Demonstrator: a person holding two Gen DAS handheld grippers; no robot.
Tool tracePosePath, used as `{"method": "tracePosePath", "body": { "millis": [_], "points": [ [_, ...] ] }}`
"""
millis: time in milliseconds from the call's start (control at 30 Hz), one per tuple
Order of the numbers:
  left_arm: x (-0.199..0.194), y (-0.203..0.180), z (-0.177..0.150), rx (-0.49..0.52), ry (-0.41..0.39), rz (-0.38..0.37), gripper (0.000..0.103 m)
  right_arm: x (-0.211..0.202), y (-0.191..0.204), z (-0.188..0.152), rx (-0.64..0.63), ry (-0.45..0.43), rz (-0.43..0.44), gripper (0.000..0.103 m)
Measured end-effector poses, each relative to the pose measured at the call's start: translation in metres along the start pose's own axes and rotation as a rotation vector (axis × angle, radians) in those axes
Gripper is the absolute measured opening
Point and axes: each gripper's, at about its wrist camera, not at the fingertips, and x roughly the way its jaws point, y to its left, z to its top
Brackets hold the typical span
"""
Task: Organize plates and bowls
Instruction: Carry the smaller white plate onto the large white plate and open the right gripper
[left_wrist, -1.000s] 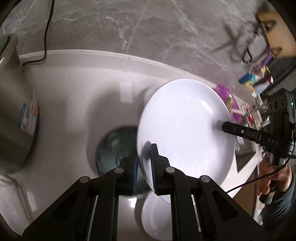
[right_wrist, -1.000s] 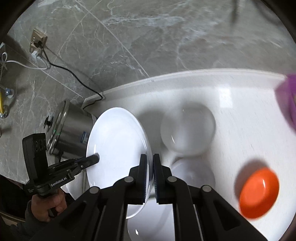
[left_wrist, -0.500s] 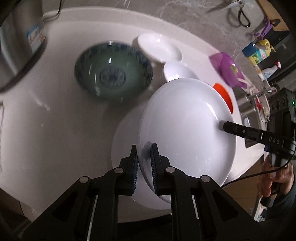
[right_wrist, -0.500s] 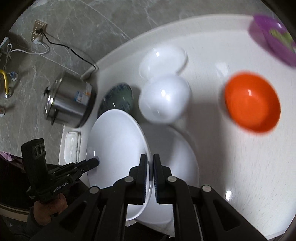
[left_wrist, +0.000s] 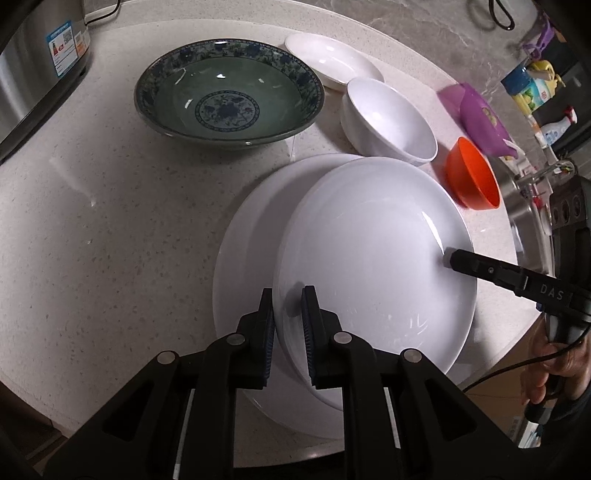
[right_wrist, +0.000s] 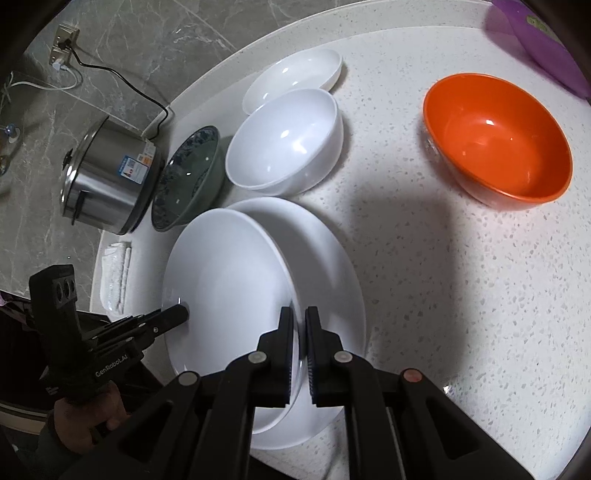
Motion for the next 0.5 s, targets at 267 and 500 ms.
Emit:
{"method": "tracePosePath", "body": {
  "millis": [267,500],
  "points": [
    [0.021,-0.003,0.014,0.02,0.007,0.022,0.013,0.012,-0.003,-0.005,-0.017,0.005,-0.046,0.009],
    [0.022,-0.011,0.012,0.072,-0.025,0.066,0.015,0.017,0.002,-0.011,-0.069,-0.01,-0.098,0.01]
  ]
}}
